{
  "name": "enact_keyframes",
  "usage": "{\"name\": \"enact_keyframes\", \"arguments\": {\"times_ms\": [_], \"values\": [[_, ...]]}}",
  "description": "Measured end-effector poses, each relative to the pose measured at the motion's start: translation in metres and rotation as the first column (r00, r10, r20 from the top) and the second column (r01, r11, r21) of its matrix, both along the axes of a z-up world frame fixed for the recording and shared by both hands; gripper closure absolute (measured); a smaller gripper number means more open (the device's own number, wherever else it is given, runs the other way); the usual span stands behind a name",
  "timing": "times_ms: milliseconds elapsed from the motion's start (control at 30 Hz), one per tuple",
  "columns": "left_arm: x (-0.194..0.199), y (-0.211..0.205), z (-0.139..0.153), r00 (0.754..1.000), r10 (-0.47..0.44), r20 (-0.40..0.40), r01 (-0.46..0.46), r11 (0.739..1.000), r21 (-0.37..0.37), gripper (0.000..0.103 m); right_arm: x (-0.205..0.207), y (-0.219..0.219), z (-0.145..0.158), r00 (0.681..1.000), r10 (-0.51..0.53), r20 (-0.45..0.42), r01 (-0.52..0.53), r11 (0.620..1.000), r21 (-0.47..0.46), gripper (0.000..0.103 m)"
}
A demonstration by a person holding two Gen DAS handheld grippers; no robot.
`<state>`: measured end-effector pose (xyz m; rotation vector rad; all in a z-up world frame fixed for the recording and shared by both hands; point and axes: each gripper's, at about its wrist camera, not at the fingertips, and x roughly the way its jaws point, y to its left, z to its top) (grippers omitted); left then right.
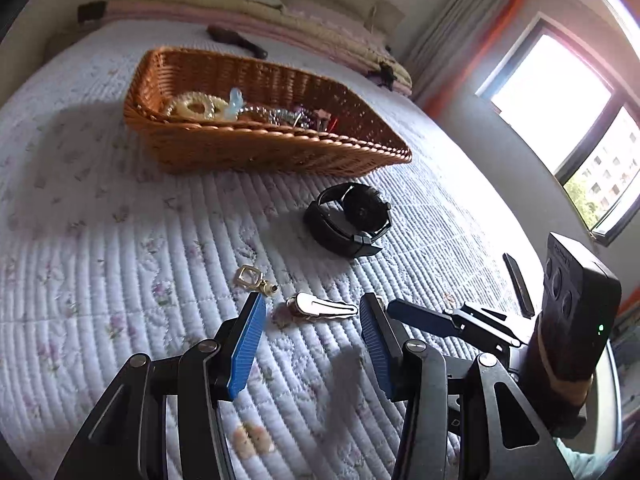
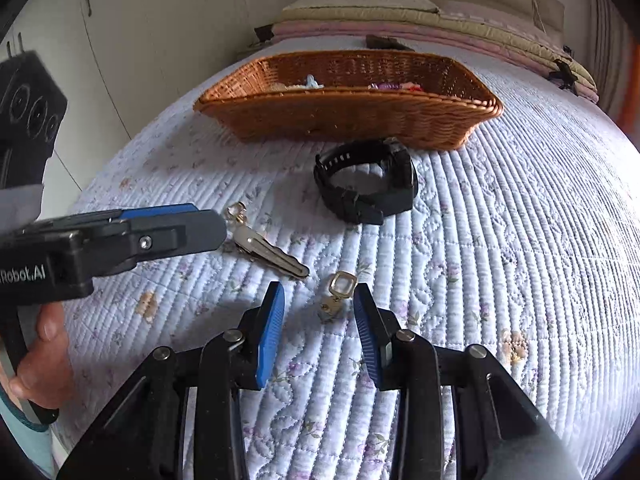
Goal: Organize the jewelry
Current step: 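Open both tools and move them back over the remaining jewelry, then grasp the silver hair clip with left tool while right tool grasps gold earring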
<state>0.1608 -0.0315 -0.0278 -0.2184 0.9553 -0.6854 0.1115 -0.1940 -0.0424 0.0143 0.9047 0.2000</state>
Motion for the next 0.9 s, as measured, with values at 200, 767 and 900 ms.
{"name": "enact_keyframes", "arguments": {"times_ms": [200,767,900], "values": [[0.007,-0.018,-0.012,0.998,-0.060,-0.035,0.060,0.998,0.009,0.055,0.004,-0.019,-0.003,0.998,-0.047,-0.028,0.048,0.997,0.052,0.089],[-0.016,-0.044,-0.003,0.977,-0.193,0.090,0.166,0.957,0.240,0.055,0.001,-0.034,0.001,0.998,0.067,-0.015,-0.067,0.998,0.021,0.088],[-0.011,-0.047,-0.009,0.976,-0.196,0.096,0.165,0.950,0.264,0.055,0.002,-0.028,0.001,0.987,0.160,-0.011,-0.160,0.986,-0.039,0.085]]}}
